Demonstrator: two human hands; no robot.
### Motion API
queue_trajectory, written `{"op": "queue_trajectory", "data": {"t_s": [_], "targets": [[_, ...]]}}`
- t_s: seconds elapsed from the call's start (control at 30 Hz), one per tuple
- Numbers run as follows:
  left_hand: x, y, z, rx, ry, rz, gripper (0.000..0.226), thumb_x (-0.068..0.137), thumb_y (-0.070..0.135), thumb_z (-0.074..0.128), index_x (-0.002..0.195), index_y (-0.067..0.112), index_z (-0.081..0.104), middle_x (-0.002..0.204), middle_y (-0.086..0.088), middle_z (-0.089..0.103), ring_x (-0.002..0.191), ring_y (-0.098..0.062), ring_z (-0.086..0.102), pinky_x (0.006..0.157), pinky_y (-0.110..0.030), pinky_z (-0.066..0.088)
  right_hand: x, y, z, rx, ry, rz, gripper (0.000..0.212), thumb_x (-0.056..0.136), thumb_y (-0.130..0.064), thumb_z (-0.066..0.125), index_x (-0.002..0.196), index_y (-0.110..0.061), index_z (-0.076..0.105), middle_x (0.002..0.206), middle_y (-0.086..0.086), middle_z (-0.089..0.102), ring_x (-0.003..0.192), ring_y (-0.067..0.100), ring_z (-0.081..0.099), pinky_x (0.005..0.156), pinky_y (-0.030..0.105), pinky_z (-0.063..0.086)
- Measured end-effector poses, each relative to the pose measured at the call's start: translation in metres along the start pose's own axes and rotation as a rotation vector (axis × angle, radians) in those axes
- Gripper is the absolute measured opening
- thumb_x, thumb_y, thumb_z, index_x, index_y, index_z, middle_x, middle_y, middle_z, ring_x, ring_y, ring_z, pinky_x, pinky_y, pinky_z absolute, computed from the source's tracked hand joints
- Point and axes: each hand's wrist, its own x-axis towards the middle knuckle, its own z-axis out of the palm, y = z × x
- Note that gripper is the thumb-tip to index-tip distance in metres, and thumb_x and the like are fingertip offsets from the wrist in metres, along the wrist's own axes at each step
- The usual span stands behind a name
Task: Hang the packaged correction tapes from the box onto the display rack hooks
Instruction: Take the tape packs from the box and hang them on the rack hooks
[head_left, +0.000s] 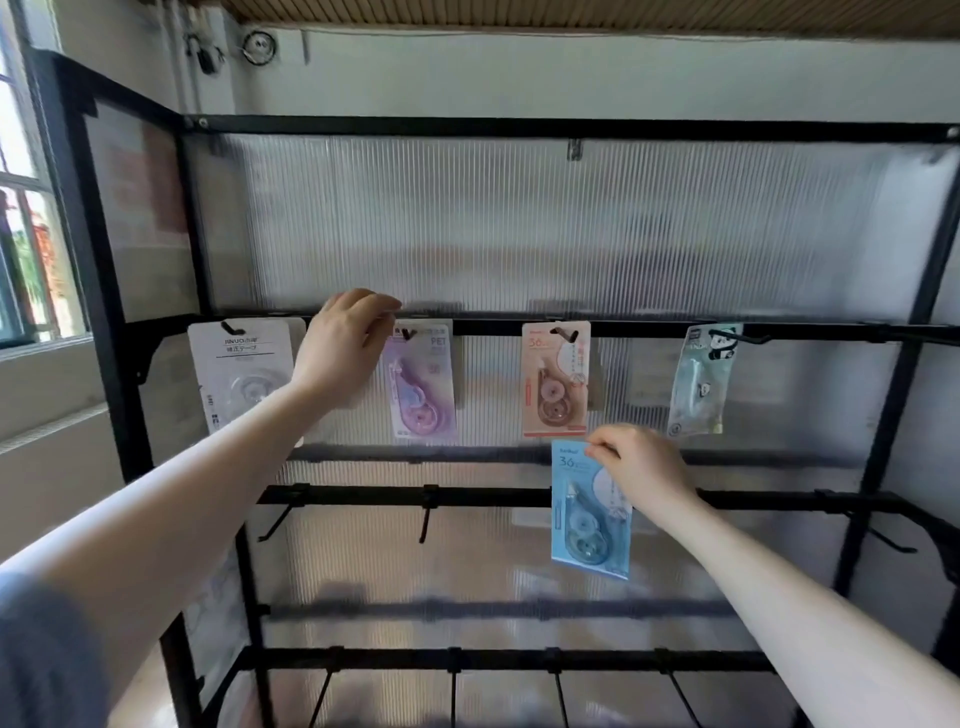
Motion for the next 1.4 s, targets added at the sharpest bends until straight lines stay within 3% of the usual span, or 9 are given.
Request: {"op": "queue_trajectory", "data": {"t_s": [0.17,0.4,0.77,1.07,1.4], "targets": [[-0.022,0.004,-0.007,0.106,-0.04,0.048,0.028,0.088,0.01,0.058,0.116,0.005,0.061,0.117,-0.014,0.059,0.108,-0.037,0.051,0.089,-0.047,0.042,-0.008,0.003,-0.013,0.007,0.032,0.052,0.017,0.093,-0.024,0.053,0.089,-0.017,0.068,0.084,-0.004,0.068,0.074,0.015,0.06,0.058,0.027,0.042],[-0.058,0.04,-0.001,0.177,-0.107,-0.088,0.05,0.089,0.02,0.06,0.135,0.004,0.046,0.138,-0.016,0.046,0.126,-0.036,0.042,0.102,-0.049,0.036,-0.018,0.039,-0.048,0.052,0.042,0.031,0.018,0.093,-0.023,0.054,0.09,-0.014,0.069,0.084,-0.001,0.069,0.077,0.018,0.062,0.071,0.037,0.051],[-0.09,0.172,0.064,0.254,-0.238,-0.253,0.052,0.09,0.032,0.058,0.135,0.009,0.047,0.141,-0.013,0.043,0.128,-0.033,0.04,0.101,-0.048,0.036,-0.027,0.161,-0.133,0.107,0.072,-0.045,0.015,0.09,-0.021,0.058,0.086,-0.014,0.07,0.086,-0.003,0.07,0.082,0.016,0.062,0.073,0.035,0.051],[-0.09,0.248,0.092,0.246,-0.336,-0.259,0.053,0.09,0.033,0.057,0.138,0.013,0.044,0.144,-0.011,0.04,0.132,-0.029,0.035,0.105,-0.045,0.032,-0.023,0.228,-0.187,0.164,0.149,-0.034,0.014,0.089,-0.023,0.06,0.088,-0.013,0.07,0.089,-0.004,0.069,0.084,0.013,0.057,0.066,0.027,0.04],[-0.081,0.271,0.099,0.247,-0.357,-0.264,0.054,0.091,0.034,0.055,0.139,0.014,0.04,0.146,-0.009,0.036,0.134,-0.027,0.032,0.106,-0.042,0.031,-0.004,0.264,-0.223,0.19,0.318,0.001,0.013,0.088,-0.02,0.061,0.085,-0.012,0.071,0.088,0.0,0.069,0.081,0.017,0.058,0.067,0.033,0.046]]}}
